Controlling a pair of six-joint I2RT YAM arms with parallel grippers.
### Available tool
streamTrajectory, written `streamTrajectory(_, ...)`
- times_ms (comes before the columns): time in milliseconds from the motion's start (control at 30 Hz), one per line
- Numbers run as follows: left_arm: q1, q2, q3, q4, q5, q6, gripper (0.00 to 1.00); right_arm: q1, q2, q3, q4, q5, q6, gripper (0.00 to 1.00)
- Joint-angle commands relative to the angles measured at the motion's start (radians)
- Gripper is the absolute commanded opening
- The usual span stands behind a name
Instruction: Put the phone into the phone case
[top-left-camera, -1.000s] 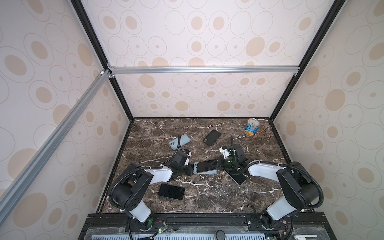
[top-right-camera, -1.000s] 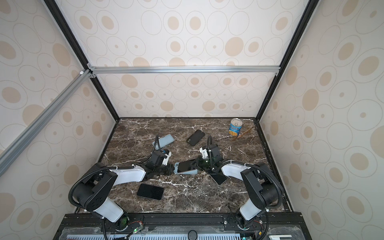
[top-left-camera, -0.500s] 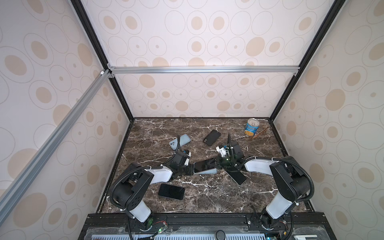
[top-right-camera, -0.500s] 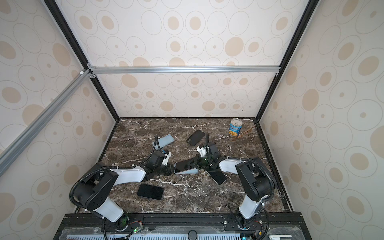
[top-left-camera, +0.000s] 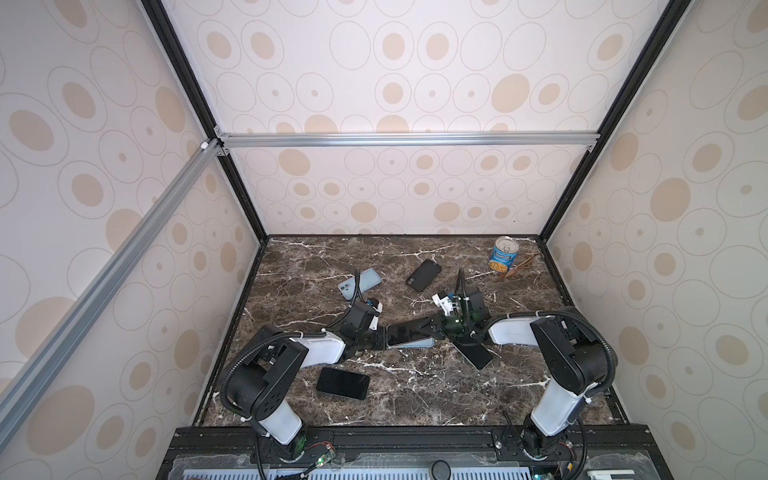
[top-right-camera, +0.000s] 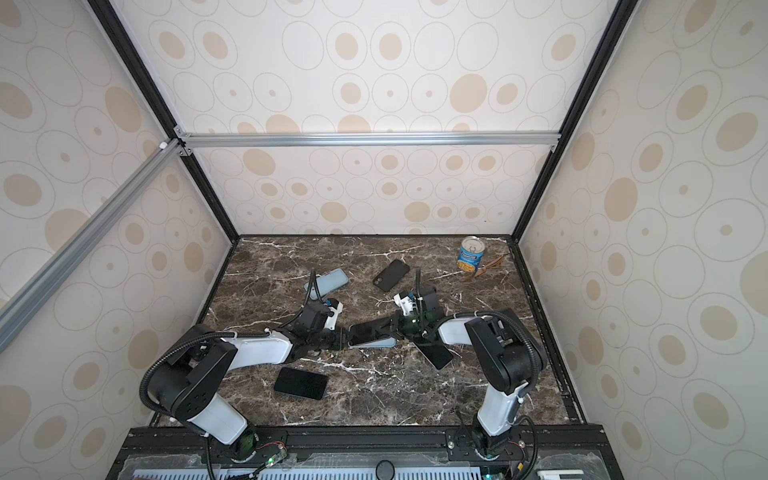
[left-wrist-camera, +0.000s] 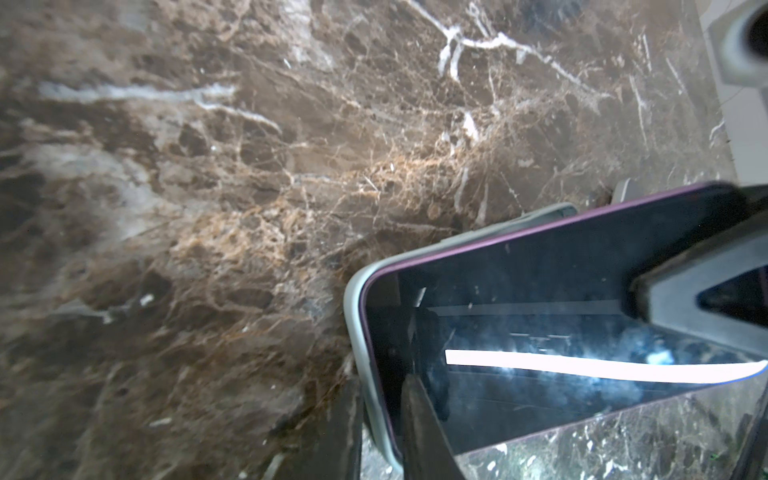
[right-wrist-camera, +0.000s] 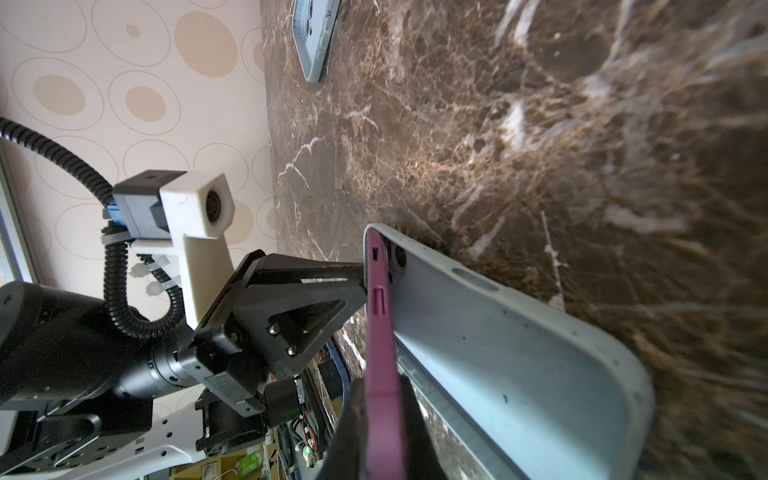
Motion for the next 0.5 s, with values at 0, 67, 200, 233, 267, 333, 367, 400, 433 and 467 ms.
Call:
streamTrajectory(0,-0.016,0.053,0.020,-0.017,0.027,-0.004,0.19,0.020,0.082,-0.051,-0.134,0.111,-0.017,0.00)
streamTrajectory(67,-0.015,0.060,0.014,0.008,0.040,-0.021,0.20,0.020,0.089,-0.056,-0.125,0.110,-0.016,0.00)
streamTrajectory(200,-0.015,0.075,-0.005,0.060,0.063,-0.048,0.20,0.020,0.109,-0.066,-0.102,0.112,-0.006,0.00)
streamTrajectory(233,-0.015,0.080,-0.007,0.060,0.068,-0.051,0.20,0.019,0.115,-0.068,-0.094,0.111,-0.002,0.00)
streamTrajectory(267,-0.015,0.084,-0.008,0.062,0.071,-0.054,0.20,0.019,0.122,-0.071,-0.083,0.109,0.004,0.00)
streamTrajectory(333,-0.015,0.087,-0.018,0.068,0.071,-0.059,0.20,0.020,0.135,-0.076,-0.064,0.108,0.015,0.00)
streamTrajectory(367,-0.014,0.086,-0.024,0.070,0.071,-0.063,0.20,0.020,0.140,-0.078,-0.058,0.111,0.017,0.00)
streamTrajectory(400,-0.015,0.084,-0.030,0.072,0.072,-0.065,0.20,0.019,0.147,-0.078,-0.057,0.112,0.017,0.00)
streamTrajectory(433,-0.015,0.084,-0.035,0.074,0.074,-0.067,0.20,0.020,0.152,-0.078,-0.057,0.114,0.016,0.00)
streamTrajectory(467,-0.016,0.081,-0.042,0.077,0.075,-0.068,0.20,0.020,0.158,-0.078,-0.056,0.116,0.015,0.00)
